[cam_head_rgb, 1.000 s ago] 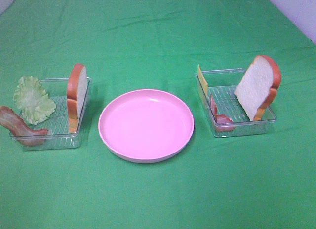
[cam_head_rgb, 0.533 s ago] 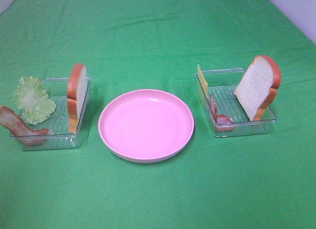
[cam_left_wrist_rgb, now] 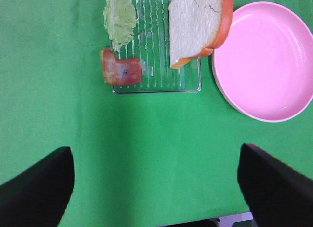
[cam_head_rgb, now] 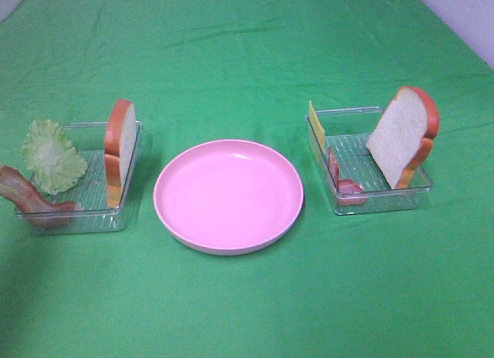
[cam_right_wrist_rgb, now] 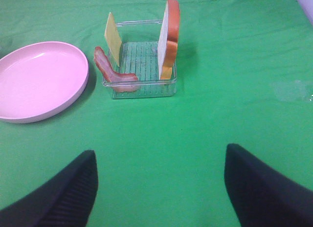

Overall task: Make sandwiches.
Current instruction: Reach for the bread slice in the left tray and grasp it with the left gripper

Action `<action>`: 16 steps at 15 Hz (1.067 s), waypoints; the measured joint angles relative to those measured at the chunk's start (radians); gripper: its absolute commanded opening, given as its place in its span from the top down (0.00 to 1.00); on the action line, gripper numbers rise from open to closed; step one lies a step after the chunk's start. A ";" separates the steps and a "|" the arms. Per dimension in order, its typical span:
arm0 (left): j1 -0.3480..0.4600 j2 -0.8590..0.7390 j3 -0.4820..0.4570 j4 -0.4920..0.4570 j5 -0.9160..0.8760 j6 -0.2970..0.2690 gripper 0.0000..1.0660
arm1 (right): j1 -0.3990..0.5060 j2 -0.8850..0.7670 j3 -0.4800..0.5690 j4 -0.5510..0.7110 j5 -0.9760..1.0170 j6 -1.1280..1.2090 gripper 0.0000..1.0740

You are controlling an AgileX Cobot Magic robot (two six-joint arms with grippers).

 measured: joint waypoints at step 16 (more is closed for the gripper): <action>-0.461 0.748 -0.481 0.328 -0.033 -0.384 0.21 | 0.000 0.000 0.000 0.000 0.000 0.000 0.36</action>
